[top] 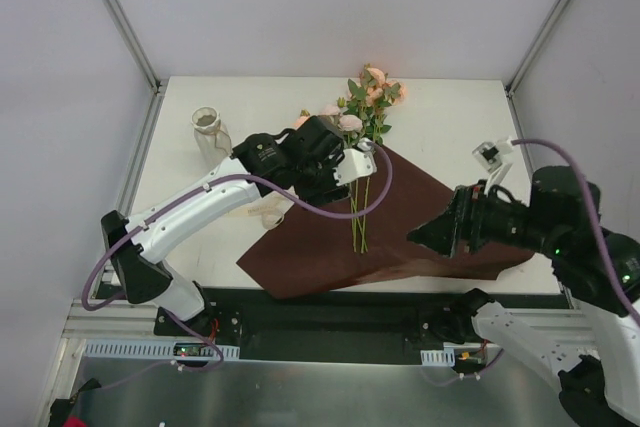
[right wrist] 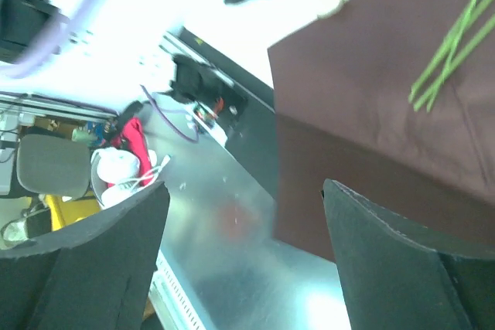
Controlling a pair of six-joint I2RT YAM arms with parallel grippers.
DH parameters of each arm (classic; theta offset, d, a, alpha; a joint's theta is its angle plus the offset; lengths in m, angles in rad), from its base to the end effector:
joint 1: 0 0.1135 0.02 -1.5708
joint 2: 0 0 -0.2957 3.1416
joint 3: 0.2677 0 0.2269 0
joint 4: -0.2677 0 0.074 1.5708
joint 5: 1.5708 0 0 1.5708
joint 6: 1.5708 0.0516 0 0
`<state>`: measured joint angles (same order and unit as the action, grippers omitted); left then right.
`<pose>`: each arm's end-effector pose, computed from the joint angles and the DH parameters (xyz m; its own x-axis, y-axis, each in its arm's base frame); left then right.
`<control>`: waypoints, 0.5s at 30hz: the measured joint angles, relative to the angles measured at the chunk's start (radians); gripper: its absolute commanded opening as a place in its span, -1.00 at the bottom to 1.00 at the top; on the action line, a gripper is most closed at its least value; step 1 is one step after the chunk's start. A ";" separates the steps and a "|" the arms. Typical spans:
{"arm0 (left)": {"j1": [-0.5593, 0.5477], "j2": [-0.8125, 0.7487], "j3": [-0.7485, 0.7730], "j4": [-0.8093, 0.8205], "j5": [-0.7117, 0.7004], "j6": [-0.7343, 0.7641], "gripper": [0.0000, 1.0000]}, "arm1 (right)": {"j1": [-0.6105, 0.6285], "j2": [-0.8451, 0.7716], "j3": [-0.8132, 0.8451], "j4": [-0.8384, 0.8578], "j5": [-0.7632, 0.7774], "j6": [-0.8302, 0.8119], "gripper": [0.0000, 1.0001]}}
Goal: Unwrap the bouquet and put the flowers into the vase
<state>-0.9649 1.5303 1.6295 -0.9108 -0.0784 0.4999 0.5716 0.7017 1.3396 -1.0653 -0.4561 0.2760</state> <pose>0.1777 -0.2494 0.3994 0.0155 0.8167 -0.5769 0.8903 0.2513 0.3798 0.0245 0.0428 0.4330 -0.5596 -0.0691 -0.8259 -0.6966 0.5790 0.4237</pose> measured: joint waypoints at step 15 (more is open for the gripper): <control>0.422 -0.275 -0.177 0.081 0.126 -0.108 0.98 | -0.063 0.694 0.678 -0.002 0.425 -0.261 0.43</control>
<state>-0.5430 1.2549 1.4525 -0.8295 0.0479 0.3923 0.5083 1.3960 2.0171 -1.0668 -0.0311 0.0154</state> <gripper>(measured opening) 0.991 0.757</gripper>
